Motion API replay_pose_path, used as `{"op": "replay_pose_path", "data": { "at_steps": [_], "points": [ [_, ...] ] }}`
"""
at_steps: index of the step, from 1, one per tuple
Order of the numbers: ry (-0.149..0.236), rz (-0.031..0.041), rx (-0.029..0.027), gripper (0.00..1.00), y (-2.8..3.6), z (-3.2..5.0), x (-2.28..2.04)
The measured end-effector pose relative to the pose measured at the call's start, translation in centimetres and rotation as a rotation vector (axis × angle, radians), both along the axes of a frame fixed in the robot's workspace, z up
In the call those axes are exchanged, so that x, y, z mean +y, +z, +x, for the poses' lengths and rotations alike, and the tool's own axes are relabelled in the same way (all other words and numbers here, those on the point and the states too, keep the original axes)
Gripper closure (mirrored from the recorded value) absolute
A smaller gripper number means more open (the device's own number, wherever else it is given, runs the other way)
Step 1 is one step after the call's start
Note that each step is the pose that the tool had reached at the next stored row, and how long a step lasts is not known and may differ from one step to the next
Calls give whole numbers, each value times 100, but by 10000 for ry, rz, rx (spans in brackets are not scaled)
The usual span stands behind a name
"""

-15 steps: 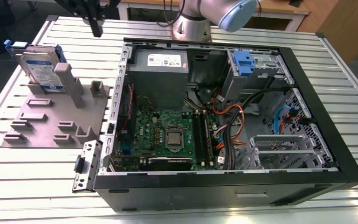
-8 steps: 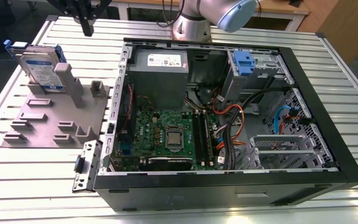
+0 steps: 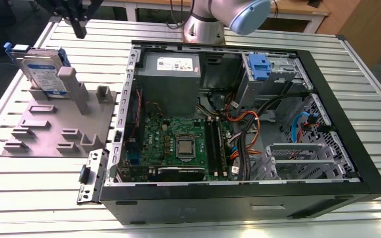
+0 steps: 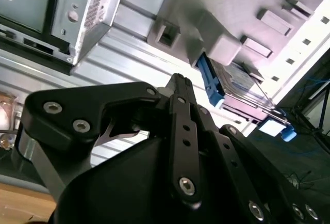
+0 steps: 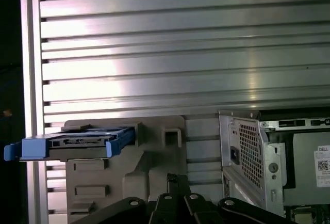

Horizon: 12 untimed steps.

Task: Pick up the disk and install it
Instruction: 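Reach for the disk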

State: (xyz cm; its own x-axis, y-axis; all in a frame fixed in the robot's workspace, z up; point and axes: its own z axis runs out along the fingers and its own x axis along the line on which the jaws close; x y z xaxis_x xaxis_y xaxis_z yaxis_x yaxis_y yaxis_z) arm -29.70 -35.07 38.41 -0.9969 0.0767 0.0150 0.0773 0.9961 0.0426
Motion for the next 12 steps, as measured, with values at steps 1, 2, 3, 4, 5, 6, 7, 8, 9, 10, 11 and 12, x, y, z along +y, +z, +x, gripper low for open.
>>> {"op": "replay_pose_path", "data": {
  "at_steps": [1, 2, 3, 4, 5, 6, 7, 8, 9, 10, 11, 12],
  "points": [
    [-1, -1, 2, 89, -6, -46, 7],
    [-2, -1, 1, 89, -12, -82, 12],
    [-1, -1, 1, 89, -16, -110, 14],
    [-1, 0, 0, 89, -20, -129, 16],
    [-1, 0, 0, 89, -21, -142, 17],
    [-2, -1, 1, 89, -21, -150, 17],
    [-1, 0, 0, 89, -22, -152, 17],
    [0, 0, 1, 89, -22, -152, 17],
    [-1, -1, 1, 89, -21, -155, 17],
    [-1, -1, 1, 89, -21, -158, 17],
    [-1, -1, 1, 89, -21, -157, 17],
    [0, -1, 1, 89, -21, -158, 17]
  ]
}}
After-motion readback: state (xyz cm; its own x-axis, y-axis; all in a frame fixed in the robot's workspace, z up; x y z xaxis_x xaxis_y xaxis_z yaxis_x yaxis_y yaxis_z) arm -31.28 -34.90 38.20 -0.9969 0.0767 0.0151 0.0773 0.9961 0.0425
